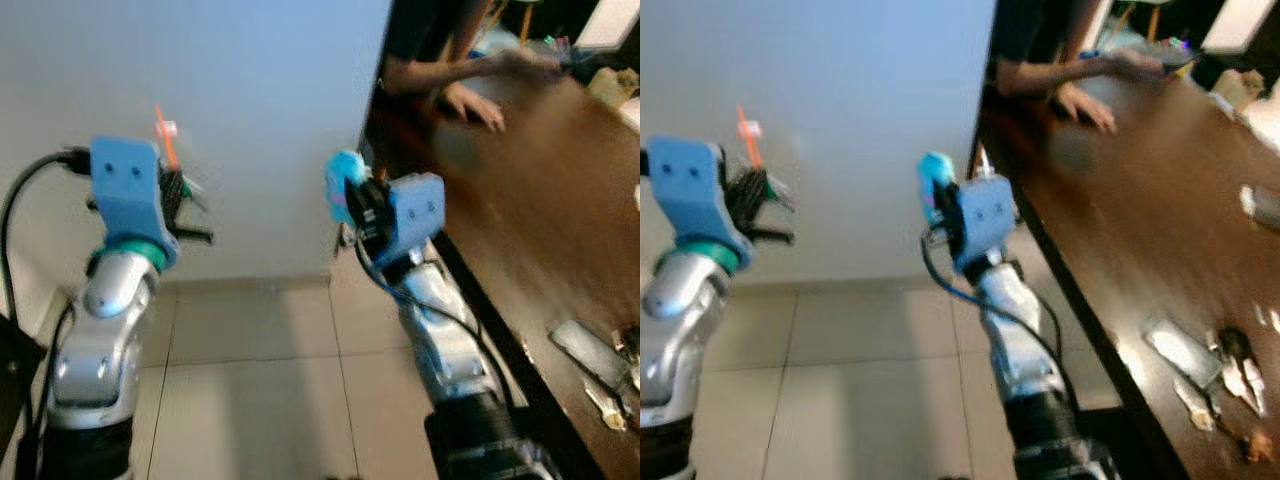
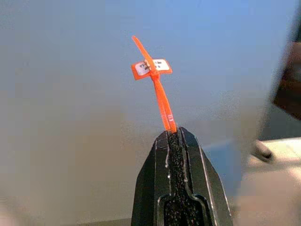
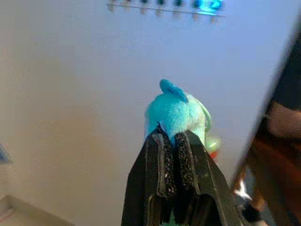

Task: Hang keys on a hook

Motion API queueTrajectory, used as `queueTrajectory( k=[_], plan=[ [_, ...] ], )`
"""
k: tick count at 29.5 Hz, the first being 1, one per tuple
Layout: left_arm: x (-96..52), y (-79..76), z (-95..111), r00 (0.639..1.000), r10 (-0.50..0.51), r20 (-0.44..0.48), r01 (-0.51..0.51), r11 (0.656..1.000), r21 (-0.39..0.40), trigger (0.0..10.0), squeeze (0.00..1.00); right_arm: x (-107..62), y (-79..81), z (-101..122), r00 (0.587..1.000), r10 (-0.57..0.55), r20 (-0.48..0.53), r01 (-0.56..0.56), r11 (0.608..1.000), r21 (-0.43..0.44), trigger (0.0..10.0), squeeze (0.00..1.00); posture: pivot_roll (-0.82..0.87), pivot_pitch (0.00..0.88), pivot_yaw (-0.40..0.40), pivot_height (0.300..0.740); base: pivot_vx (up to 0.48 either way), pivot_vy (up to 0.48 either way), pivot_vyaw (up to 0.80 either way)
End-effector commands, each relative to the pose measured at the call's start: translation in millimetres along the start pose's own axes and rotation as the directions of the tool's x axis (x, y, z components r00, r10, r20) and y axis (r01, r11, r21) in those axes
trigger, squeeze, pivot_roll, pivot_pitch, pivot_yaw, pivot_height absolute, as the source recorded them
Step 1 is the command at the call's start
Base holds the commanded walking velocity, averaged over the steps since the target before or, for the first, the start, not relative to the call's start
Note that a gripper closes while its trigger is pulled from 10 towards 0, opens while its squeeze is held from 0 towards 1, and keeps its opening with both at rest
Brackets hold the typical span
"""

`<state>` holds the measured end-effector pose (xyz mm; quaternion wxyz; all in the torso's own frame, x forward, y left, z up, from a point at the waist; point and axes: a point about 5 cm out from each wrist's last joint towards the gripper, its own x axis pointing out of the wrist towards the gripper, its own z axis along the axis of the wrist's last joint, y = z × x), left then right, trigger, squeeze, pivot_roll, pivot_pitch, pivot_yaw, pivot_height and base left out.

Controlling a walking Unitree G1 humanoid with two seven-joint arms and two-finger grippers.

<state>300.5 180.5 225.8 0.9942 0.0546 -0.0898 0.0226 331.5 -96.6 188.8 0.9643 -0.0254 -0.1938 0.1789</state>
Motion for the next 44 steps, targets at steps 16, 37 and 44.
queueTrajectory(
  k=[16, 37, 44],
  plan=[
    [-2.3, -0.3, 19.9, 0.993, 0.003, 0.115, -0.008, 0.999, 0.043, 10.0, 0.0, -0.2, 9.8, 6.2, 0.998, 0.039, 0.055, -0.041, 0.998, 0.047, 10.0, 0.0, 0.14, 0.0, 0.033, 0.74, 0.48, 0.0, 0.0],
    [-8.0, -29.5, 63.5, 0.93, -0.186, 0.316, 0.169, 0.982, 0.08, 10.0, 0.0, -11.5, -15.9, 52.0, 0.921, -0.098, 0.377, 0.17, 0.972, -0.161, 10.0, 0.0, 0.13, 0.0, 0.017, 0.74, 0.464, 0.0, 0.0],
    [-21.7, -28.7, 77.7, 0.887, -0.256, 0.385, 0.217, 0.966, 0.141, 10.0, 0.0, -19.6, -15.1, 67.0, 0.893, -0.061, 0.447, 0.183, 0.954, -0.236, 10.0, 0.0, 0.14, 0.004, 0.006, 0.74, 0.439, 0.0, 0.0]
  ],
)
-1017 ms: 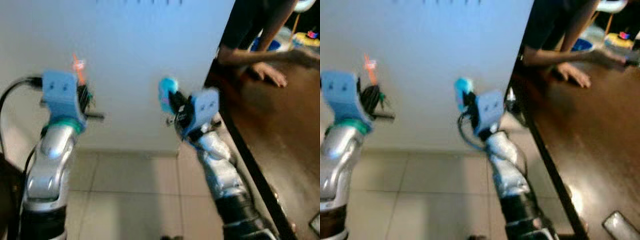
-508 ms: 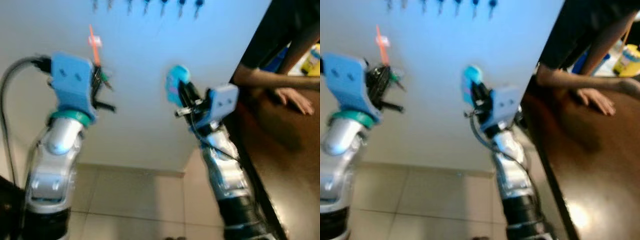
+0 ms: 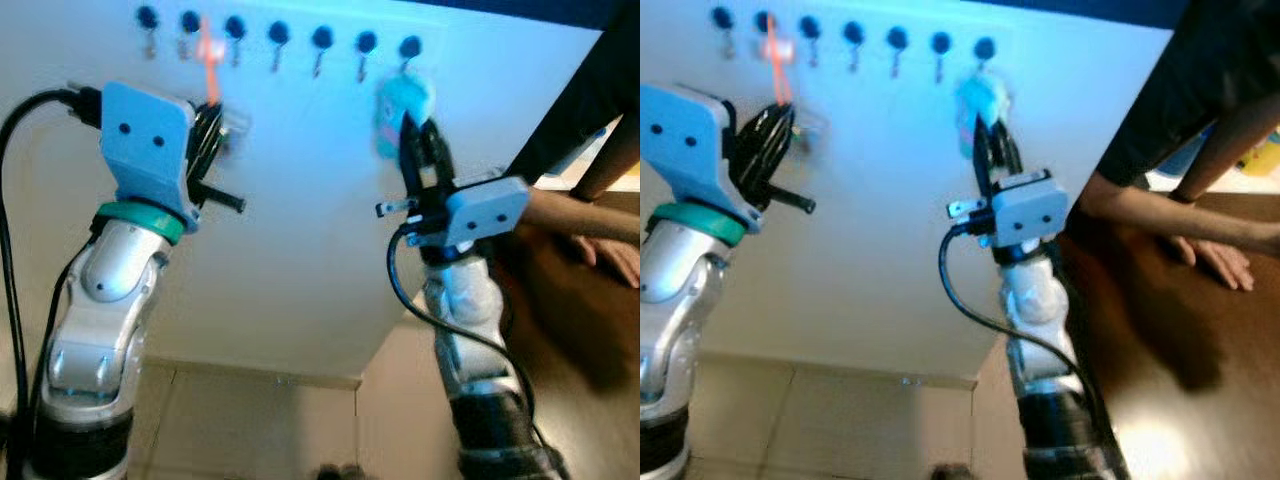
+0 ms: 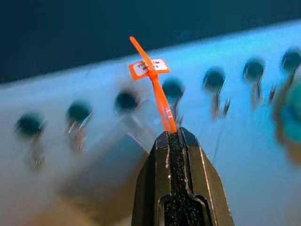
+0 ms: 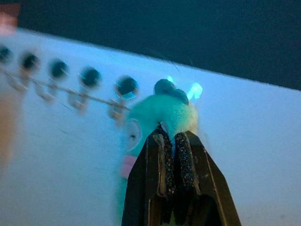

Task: Hang keys on a hook

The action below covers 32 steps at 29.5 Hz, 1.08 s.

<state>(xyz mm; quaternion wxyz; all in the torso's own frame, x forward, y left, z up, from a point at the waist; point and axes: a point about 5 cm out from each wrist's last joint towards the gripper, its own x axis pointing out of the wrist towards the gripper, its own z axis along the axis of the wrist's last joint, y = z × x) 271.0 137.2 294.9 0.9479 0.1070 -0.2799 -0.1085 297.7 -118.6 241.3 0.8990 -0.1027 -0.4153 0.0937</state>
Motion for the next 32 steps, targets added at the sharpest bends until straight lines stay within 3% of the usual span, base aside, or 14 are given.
queueTrajectory(
  k=[1, 5, 7, 8, 15, 22, 29, 30, 32],
  plan=[
    [-7.0, 6.8, 6.3, 1.0, -0.007, 0.018, 0.007, 0.999, 0.036, 10.0, 0.0, -3.4, -1.2, 6.8, 1.0, 0.007, 0.03, -0.006, 1.0, -0.023, 10.0, 0.0, 0.14, 0.004, 0.006, 0.74, 0.386, 0.0, 0.0],
    [-15.9, 14.9, 18.4, 0.999, -0.029, 0.043, 0.025, 0.994, 0.109, 10.0, 0.0, -20.5, -1.7, 8.2, 0.999, 0.051, 0.013, -0.05, 0.997, -0.053, 10.0, 0.0, 0.15, 0.02, -0.002, 0.74, 0.097, 0.0, 0.0],
    [-15.9, 14.9, 18.4, 0.999, -0.029, 0.043, 0.025, 0.994, 0.109, 10.0, 0.0, -20.5, -1.7, 8.2, 0.999, 0.051, 0.013, -0.05, 0.997, -0.053, 10.0, 0.0, 0.15, 0.02, -0.002, 0.74, 0.0, 0.0, 0.0],
    [-23.4, 18.9, 21.9, 0.999, -0.041, 0.031, 0.036, 0.987, 0.155, 10.0, 0.0, -40.7, 0.5, 7.2, 0.995, 0.096, -0.03, -0.098, 0.994, -0.058, 10.0, 0.0, 0.15, 0.028, -0.002, 0.74, 0.0, 0.0, 0.0],
    [-26.6, 17.7, 16.6, 0.999, -0.044, 0.002, 0.043, 0.987, 0.158, 10.0, 0.0, -58.1, -1.0, 4.0, 0.989, 0.112, -0.101, -0.116, 0.993, -0.038, 10.0, 0.0, 0.14, 0.023, 0.0, 0.74, 0.0, 0.0, 0.0],
    [-21.6, 19.3, 14.6, 1.0, -0.027, 0.002, 0.027, 0.99, 0.139, 10.0, 0.0, -50.2, -4.8, 3.1, 0.988, 0.128, -0.09, -0.132, 0.99, -0.044, 10.0, 0.0, 0.13, 0.017, 0.002, 0.74, 0.0, 0.0, 0.0],
    [-27.1, 24.9, 11.0, 0.999, -0.022, -0.044, 0.027, 0.994, 0.104, 10.0, 0.0, -39.1, 1.1, 3.3, 0.988, 0.142, -0.067, -0.144, 0.989, -0.031, 10.0, 0.0, 0.14, 0.02, 0.003, 0.74, 0.0, 0.0, 0.0],
    [-27.9, 25.6, 7.5, 0.998, -0.015, -0.062, 0.02, 0.997, 0.073, 10.0, 0.0, -37.0, 2.8, 3.8, 0.988, 0.143, -0.06, -0.145, 0.989, -0.026, 10.0, 0.0, 0.14, 0.02, 0.003, 0.74, 0.0, 0.0, 0.0],
    [-27.7, 24.6, -1.7, 0.995, -0.028, -0.1, 0.021, 0.998, -0.067, 10.0, 0.0, -31.5, 5.5, 5.4, 0.989, 0.142, -0.047, -0.143, 0.99, -0.016, 10.0, 0.0, 0.14, 0.02, 0.003, 0.74, 0.0, 0.0, 0.0]
  ],
)
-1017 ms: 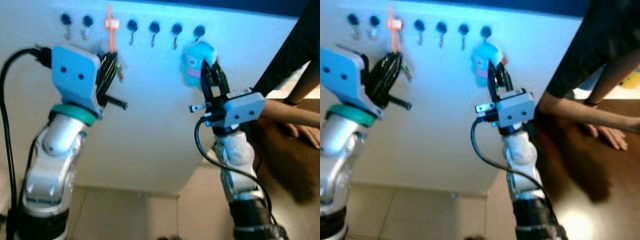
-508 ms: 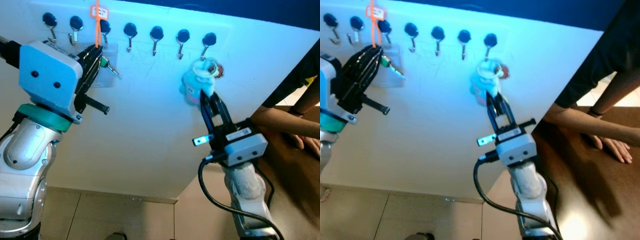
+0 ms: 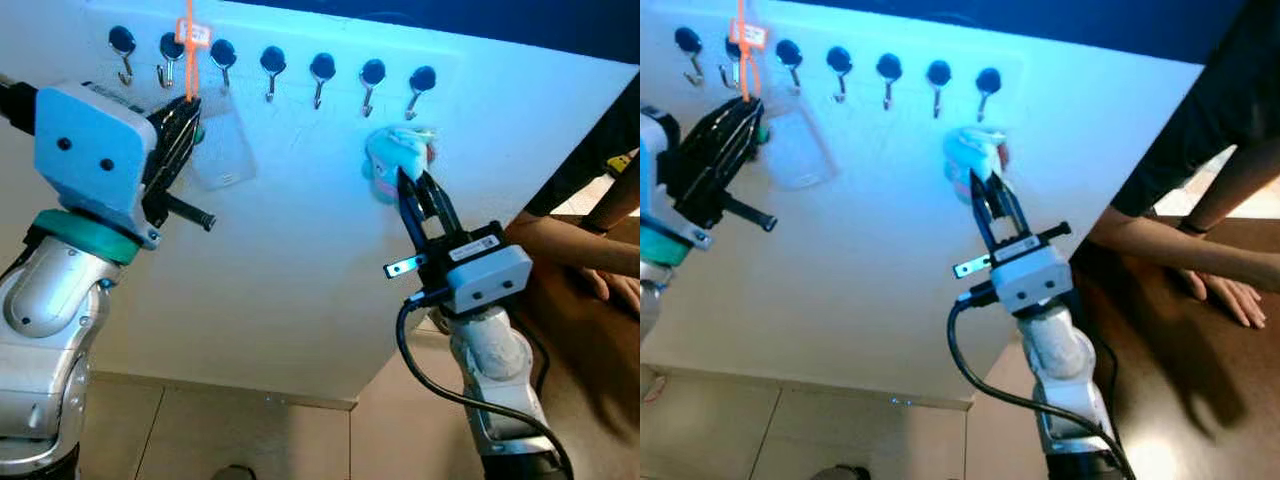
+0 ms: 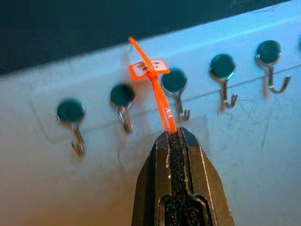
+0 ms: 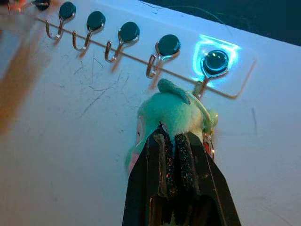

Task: Hang keys on a hook

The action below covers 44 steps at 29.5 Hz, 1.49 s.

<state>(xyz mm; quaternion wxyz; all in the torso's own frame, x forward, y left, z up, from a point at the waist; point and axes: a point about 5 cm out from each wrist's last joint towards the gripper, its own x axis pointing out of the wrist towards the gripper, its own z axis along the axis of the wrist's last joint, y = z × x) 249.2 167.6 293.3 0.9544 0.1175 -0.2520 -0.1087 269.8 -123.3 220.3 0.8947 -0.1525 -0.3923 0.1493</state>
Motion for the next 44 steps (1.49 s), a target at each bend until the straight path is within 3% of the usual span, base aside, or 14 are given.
queueTrajectory(
  k=[1, 2, 3, 5, 14, 17, 18, 24, 26, 27, 29, 37, 40, 44],
  plan=[
    [-0.4, -1.0, -8.2, 0.999, -0.018, -0.041, 0.015, 0.997, -0.078, 10.0, 0.0, 3.1, 1.9, -1.9, 1.0, -0.003, -0.009, 0.004, 1.0, 0.021, 10.0, 0.0, 0.14, 0.02, 0.003, 0.74, 0.0, 0.0, 0.0],
    [0.9, -2.1, -13.2, 0.998, -0.033, -0.054, 0.023, 0.984, -0.175, 10.0, 0.0, 6.2, 2.2, -0.9, 1.0, -0.008, -0.003, 0.008, 1.0, 0.026, 10.0, 0.0, 0.14, 0.02, 0.004, 0.74, 0.0, 0.0, 0.0],
    [0.9, -2.1, -13.2, 0.998, -0.033, -0.054, 0.023, 0.984, -0.175, 10.0, 0.0, 6.2, 2.2, -0.9, 1.0, -0.008, -0.003, 0.008, 1.0, 0.026, 10.0, 0.0, 0.14, 0.02, 0.004, 0.74, 0.0, 0.0, 0.0],
    [3.8, -3.3, -19.1, 0.997, -0.051, -0.053, 0.032, 0.951, -0.308, 10.0, 0.0, 9.5, 1.8, 0.3, 1.0, -0.013, 0.005, 0.013, 0.999, 0.03, 10.0, 0.0, 0.13, 0.021, 0.006, 0.74, 0.0, 0.0, 0.0],
    [8.1, 6.9, -15.5, 1.0, -0.016, 0.008, 0.018, 0.892, -0.451, 10.0, 0.0, 8.7, 2.3, 0.4, 1.0, -0.015, 0.0, 0.015, 0.999, 0.035, 10.0, 0.0, 0.13, 0.028, 0.008, 0.74, 0.0, 0.0, 0.0],
    [4.2, 6.6, -8.0, 0.996, -0.066, 0.062, 0.089, 0.856, -0.509, 10.0, 0.0, 7.9, 3.2, -0.1, 1.0, -0.013, -0.004, 0.013, 0.999, 0.038, 10.0, 0.0, 0.13, 0.029, 0.008, 0.74, 0.0, 0.0, 0.0],
    [-3.7, 1.0, -0.5, 0.982, -0.153, 0.106, 0.186, 0.822, -0.538, 10.0, 0.0, 7.8, 4.1, -0.8, 1.0, -0.011, -0.006, 0.011, 0.999, 0.039, 10.0, 0.0, 0.13, 0.029, 0.007, 0.74, 0.0, 0.0, 0.0],
    [-12.2, -4.6, 3.1, 0.963, -0.239, 0.126, 0.268, 0.779, -0.567, 10.0, 0.0, 7.9, 5.4, -1.9, 1.0, -0.007, -0.01, 0.007, 0.999, 0.041, 10.0, 0.0, 0.14, 0.026, 0.007, 0.74, 0.0, 0.0, 0.0],
    [-15.1, -7.3, 2.8, 0.953, -0.272, 0.131, 0.296, 0.757, -0.583, 10.0, 0.0, 7.9, 5.6, -2.3, 1.0, -0.006, -0.012, 0.007, 0.999, 0.041, 10.0, 0.0, 0.13, 0.026, 0.007, 0.74, 0.0, 0.0, 0.0],
    [-21.9, -14.2, 1.7, 0.929, -0.344, 0.134, 0.352, 0.715, -0.604, 10.0, 0.0, 7.7, 6.0, -2.8, 1.0, -0.004, -0.015, 0.005, 0.999, 0.041, 10.0, 0.0, 0.13, 0.025, 0.008, 0.74, 0.0, 0.0, 0.0],
    [-24.7, -16.8, 0.0, 0.922, -0.366, 0.126, 0.363, 0.705, -0.609, 10.0, 0.0, 7.4, 6.1, -3.0, 1.0, -0.004, -0.016, 0.005, 0.999, 0.041, 10.0, 0.0, 0.13, 0.022, 0.008, 0.74, 0.0, 0.0, 0.0],
    [-20.0, -9.0, -7.7, 0.951, -0.295, 0.096, 0.287, 0.719, -0.633, 10.0, 0.0, 6.9, 6.7, -3.8, 1.0, -0.004, -0.02, 0.005, 0.999, 0.041, 10.0, 0.0, 0.13, 0.018, 0.006, 0.74, 0.0, 0.0, 0.0],
    [-9.1, 7.1, -12.3, 0.987, -0.156, 0.044, 0.152, 0.792, -0.592, 10.0, 0.0, 7.2, 7.4, -3.9, 1.0, -0.002, -0.02, 0.003, 0.999, 0.042, 10.0, 0.0, 0.13, 0.016, 0.008, 0.74, 0.0, 0.0, 0.0],
    [-4.1, 21.9, -10.6, 0.999, -0.048, 0.026, 0.054, 0.828, -0.558, 10.0, 0.0, 6.8, 7.4, -3.9, 1.0, -0.002, -0.021, 0.003, 0.999, 0.042, 10.0, 0.0, 0.13, 0.019, 0.009, 0.74, 0.0, 0.0, 0.0]
  ],
)
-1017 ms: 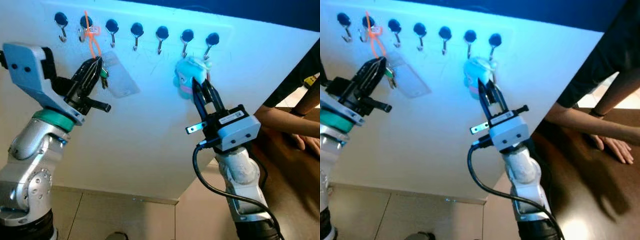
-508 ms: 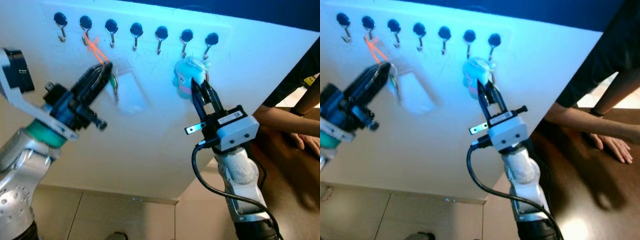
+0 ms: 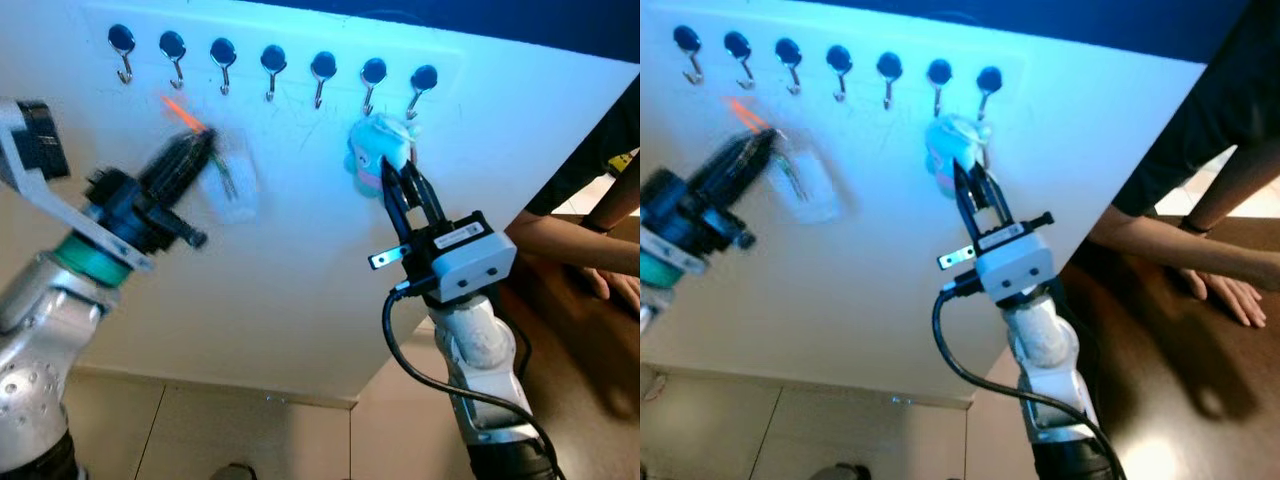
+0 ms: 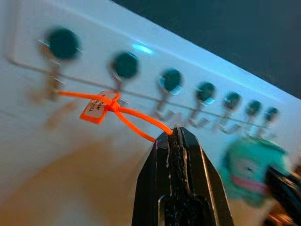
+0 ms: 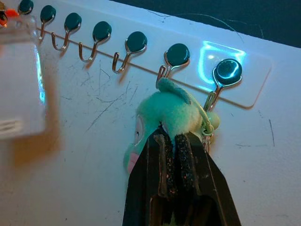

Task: Hang keys on a hook

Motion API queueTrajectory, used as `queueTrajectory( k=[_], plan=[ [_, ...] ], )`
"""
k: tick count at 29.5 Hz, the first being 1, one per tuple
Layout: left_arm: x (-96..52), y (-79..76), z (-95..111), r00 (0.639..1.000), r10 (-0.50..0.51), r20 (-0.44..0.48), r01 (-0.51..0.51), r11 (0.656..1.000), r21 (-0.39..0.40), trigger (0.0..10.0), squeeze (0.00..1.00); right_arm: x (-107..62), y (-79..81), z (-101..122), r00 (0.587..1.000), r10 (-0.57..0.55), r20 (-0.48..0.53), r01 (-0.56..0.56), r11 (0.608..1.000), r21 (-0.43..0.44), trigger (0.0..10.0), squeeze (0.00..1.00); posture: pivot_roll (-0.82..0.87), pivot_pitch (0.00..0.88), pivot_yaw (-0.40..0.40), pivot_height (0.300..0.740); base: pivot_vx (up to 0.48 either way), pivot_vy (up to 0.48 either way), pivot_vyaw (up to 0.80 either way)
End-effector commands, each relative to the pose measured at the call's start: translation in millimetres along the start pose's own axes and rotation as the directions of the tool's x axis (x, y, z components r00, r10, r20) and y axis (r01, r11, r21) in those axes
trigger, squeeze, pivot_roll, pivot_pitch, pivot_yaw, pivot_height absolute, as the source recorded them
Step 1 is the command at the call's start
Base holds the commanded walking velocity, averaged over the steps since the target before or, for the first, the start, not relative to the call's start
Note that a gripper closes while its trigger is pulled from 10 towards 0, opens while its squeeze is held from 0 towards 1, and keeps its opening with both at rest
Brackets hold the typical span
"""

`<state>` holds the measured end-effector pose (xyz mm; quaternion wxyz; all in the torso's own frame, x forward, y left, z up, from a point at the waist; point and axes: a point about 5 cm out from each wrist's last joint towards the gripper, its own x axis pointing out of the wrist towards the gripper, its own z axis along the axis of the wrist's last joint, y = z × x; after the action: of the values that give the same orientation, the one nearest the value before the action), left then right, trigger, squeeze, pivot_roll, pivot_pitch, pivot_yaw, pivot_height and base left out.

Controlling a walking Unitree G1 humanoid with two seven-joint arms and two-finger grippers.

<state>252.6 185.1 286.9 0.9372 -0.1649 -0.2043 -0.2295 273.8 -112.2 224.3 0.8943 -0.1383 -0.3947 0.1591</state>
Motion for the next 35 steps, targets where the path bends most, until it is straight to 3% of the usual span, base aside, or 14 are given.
queueTrajectory(
  k=[1, 5, 18, 30, 35],
  plan=[
    [-0.1, 5.6, 3.5, 0.999, 0.047, 0.018, -0.047, 0.999, 0.023, 10.0, 0.0, -2.8, -0.8, -5.2, 0.999, -0.008, -0.033, 0.009, 1.0, 0.01, 10.0, 0.0, 0.13, 0.019, 0.009, 0.74, 0.0, 0.0, 0.0],
    [-4.0, 14.4, 21.3, 0.989, 0.131, 0.073, -0.138, 0.986, 0.092, 10.0, 0.0, -3.1, -0.4, -6.4, 0.999, -0.009, -0.038, 0.009, 1.0, 0.012, 10.0, 0.0, 0.13, 0.02, 0.011, 0.74, 0.0, 0.0, 0.0],
    [-17.4, 5.3, 29.2, 0.993, 0.097, 0.062, -0.105, 0.984, 0.141, 10.0, 0.0, -2.9, 1.3, -8.3, 0.999, -0.005, -0.041, 0.005, 1.0, 0.02, 10.0, 0.0, 0.15, 0.026, 0.007, 0.74, 0.0, 0.0, 0.0],
    [6.2, 6.7, 18.5, 0.994, 0.104, 0.046, -0.11, 0.977, 0.184, 10.0, 0.0, -2.7, 2.0, -7.9, 0.999, -0.002, -0.043, 0.003, 1.0, 0.022, 10.0, 0.0, 0.13, 0.037, 0.009, 0.74, 0.0, 0.0, 0.0],
    [8.9, 11.0, 20.4, 0.99, 0.126, 0.058, -0.136, 0.969, 0.206, 10.0, 0.0, -3.1, 1.9, -7.5, 0.999, -0.003, -0.044, 0.004, 1.0, 0.023, 10.0, 0.0, 0.13, 0.039, 0.009, 0.74, 0.0, 0.0, 0.0]
  ],
)
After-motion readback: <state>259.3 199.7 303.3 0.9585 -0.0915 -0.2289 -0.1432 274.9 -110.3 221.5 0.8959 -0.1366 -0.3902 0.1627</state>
